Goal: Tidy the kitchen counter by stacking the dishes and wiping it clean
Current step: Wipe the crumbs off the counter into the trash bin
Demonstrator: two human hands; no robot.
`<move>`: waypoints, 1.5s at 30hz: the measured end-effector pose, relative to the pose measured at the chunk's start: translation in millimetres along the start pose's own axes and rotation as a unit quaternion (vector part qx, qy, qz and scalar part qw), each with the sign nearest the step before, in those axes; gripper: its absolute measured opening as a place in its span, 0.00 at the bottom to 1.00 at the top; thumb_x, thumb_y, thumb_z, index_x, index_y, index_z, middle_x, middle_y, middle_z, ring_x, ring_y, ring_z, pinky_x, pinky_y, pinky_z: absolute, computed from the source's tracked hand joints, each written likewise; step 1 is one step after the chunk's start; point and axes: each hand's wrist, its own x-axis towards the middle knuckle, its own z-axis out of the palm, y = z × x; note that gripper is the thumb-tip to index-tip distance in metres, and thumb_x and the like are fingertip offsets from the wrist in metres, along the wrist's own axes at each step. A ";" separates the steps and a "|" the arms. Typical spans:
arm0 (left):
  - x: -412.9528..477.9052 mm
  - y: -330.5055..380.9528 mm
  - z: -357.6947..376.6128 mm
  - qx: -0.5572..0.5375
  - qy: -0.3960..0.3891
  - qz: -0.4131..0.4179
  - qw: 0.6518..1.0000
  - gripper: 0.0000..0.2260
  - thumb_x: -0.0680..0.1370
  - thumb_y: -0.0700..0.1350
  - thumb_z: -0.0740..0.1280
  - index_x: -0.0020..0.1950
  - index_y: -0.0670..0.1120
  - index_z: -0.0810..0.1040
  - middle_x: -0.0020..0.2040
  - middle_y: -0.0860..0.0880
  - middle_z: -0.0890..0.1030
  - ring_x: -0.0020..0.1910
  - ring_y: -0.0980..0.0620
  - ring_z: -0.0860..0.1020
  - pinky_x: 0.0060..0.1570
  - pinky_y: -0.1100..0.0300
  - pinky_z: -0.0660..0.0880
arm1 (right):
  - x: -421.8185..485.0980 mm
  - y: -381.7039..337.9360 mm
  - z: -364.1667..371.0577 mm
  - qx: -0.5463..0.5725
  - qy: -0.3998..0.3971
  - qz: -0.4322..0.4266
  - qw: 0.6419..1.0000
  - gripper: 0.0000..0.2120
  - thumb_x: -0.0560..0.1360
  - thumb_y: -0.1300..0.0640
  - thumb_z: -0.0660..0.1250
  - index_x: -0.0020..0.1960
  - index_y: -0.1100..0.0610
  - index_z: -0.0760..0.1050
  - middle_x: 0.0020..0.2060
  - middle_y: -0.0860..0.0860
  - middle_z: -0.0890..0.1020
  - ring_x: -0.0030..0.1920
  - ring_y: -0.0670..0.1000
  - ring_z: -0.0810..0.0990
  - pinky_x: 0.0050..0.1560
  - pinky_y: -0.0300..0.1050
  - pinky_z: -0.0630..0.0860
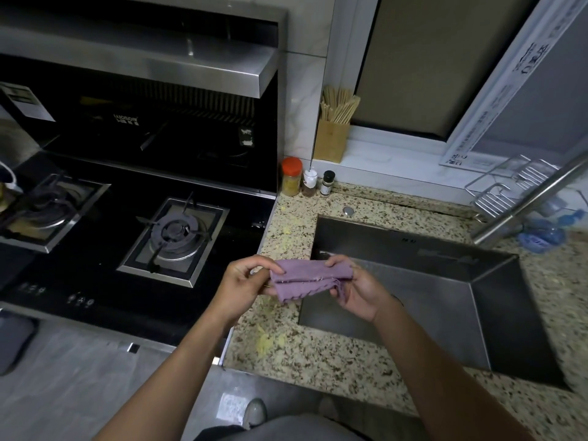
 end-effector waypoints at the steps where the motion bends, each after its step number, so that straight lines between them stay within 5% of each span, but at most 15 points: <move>1: -0.3 -1.4 0.3 0.007 0.000 0.004 1.000 0.14 0.83 0.31 0.62 0.45 0.39 0.85 0.50 0.44 0.85 0.46 0.47 0.85 0.44 0.54 0.84 | 1.5 -1.4 -2.3 -0.014 -0.002 0.004 1.000 0.07 0.78 0.64 0.61 0.47 0.61 0.78 0.47 0.62 0.83 0.30 0.52 0.83 0.26 0.38 0.80; 5: -2.4 -5.1 5.6 0.012 0.013 -0.002 1.000 0.13 0.83 0.31 0.61 0.45 0.36 0.83 0.48 0.45 0.84 0.46 0.51 0.84 0.44 0.58 0.81 | 11.4 -6.9 -15.9 -0.071 -0.033 0.051 0.996 0.10 0.79 0.67 0.56 0.48 0.62 0.76 0.55 0.64 0.79 0.41 0.57 0.82 0.34 0.43 0.83; 10: -6.0 -13.1 9.5 -0.024 0.013 -0.060 0.998 0.14 0.81 0.33 0.57 0.45 0.37 0.82 0.47 0.40 0.83 0.47 0.45 0.82 0.46 0.51 0.79 | 14.9 -12.5 -24.3 -0.137 -0.053 0.091 0.985 0.17 0.80 0.53 0.52 0.48 0.62 0.76 0.49 0.63 0.80 0.45 0.60 0.80 0.43 0.51 0.82; 15: -11.0 -23.7 30.7 0.009 0.063 -0.071 0.995 0.04 0.81 0.36 0.69 0.49 0.36 0.81 0.46 0.47 0.83 0.44 0.53 0.82 0.46 0.56 0.80 | 26.4 -6.1 -35.8 -0.268 0.001 0.031 0.963 0.03 0.81 0.61 0.66 0.48 0.57 0.77 0.52 0.60 0.79 0.43 0.58 0.83 0.40 0.48 0.82; 17: -9.7 -27.8 37.6 0.008 0.081 -0.086 0.993 0.02 0.80 0.33 0.69 0.50 0.37 0.81 0.48 0.48 0.84 0.41 0.54 0.82 0.43 0.58 0.80 | 32.0 -1.9 -46.1 -0.280 0.011 0.012 0.960 0.07 0.79 0.64 0.69 0.55 0.54 0.77 0.60 0.63 0.76 0.47 0.62 0.83 0.42 0.51 0.83; 21: -8.5 -37.0 41.6 0.020 0.102 -0.103 0.989 0.10 0.78 0.31 0.71 0.54 0.44 0.83 0.56 0.45 0.82 0.44 0.49 0.81 0.44 0.55 0.81 | 36.0 4.6 -60.9 -0.237 0.033 0.062 0.969 0.21 0.77 0.67 0.72 0.66 0.52 0.75 0.63 0.64 0.74 0.53 0.61 0.85 0.45 0.51 0.84; 27: -0.3 -53.6 29.8 0.021 0.148 -0.132 0.980 0.25 0.75 0.34 0.75 0.65 0.59 0.79 0.59 0.40 0.76 0.48 0.44 0.81 0.48 0.50 0.84 | 52.5 13.5 -63.1 -0.113 0.067 0.109 0.985 0.19 0.74 0.66 0.73 0.65 0.65 0.76 0.58 0.64 0.82 0.53 0.56 0.83 0.60 0.51 0.79; 32: 27.5 -53.8 13.0 -0.030 0.107 -0.203 0.973 0.21 0.74 0.36 0.77 0.64 0.52 0.80 0.56 0.38 0.80 0.53 0.41 0.85 0.55 0.48 0.83 | 75.5 14.0 -45.0 0.033 0.112 0.054 0.992 0.16 0.75 0.65 0.72 0.63 0.63 0.78 0.53 0.59 0.82 0.51 0.54 0.81 0.50 0.45 0.81; 37: 63.7 -48.3 5.5 -0.111 0.066 -0.199 0.972 0.15 0.74 0.33 0.75 0.60 0.41 0.80 0.53 0.39 0.84 0.52 0.41 0.86 0.56 0.49 0.82 | 95.9 13.8 -17.5 0.198 0.130 0.045 0.971 0.09 0.79 0.59 0.68 0.57 0.61 0.78 0.47 0.56 0.84 0.57 0.57 0.81 0.60 0.55 0.77; 41: 84.7 -50.7 0.2 -0.138 0.043 -0.206 0.968 0.12 0.74 0.33 0.76 0.54 0.41 0.78 0.44 0.46 0.82 0.46 0.47 0.85 0.55 0.49 0.82 | 124.1 16.1 -5.8 0.177 0.144 -0.004 0.974 0.15 0.70 0.63 0.75 0.56 0.61 0.78 0.47 0.57 0.84 0.51 0.55 0.84 0.50 0.49 0.83; 45: 95.7 -50.3 -11.4 -0.167 0.034 -0.208 0.963 0.10 0.76 0.32 0.73 0.55 0.40 0.78 0.48 0.42 0.85 0.51 0.42 0.85 0.57 0.48 0.82 | 162.2 6.9 -15.0 0.096 0.183 -0.018 0.978 0.09 0.79 0.68 0.62 0.58 0.65 0.77 0.48 0.57 0.84 0.47 0.52 0.85 0.42 0.44 0.83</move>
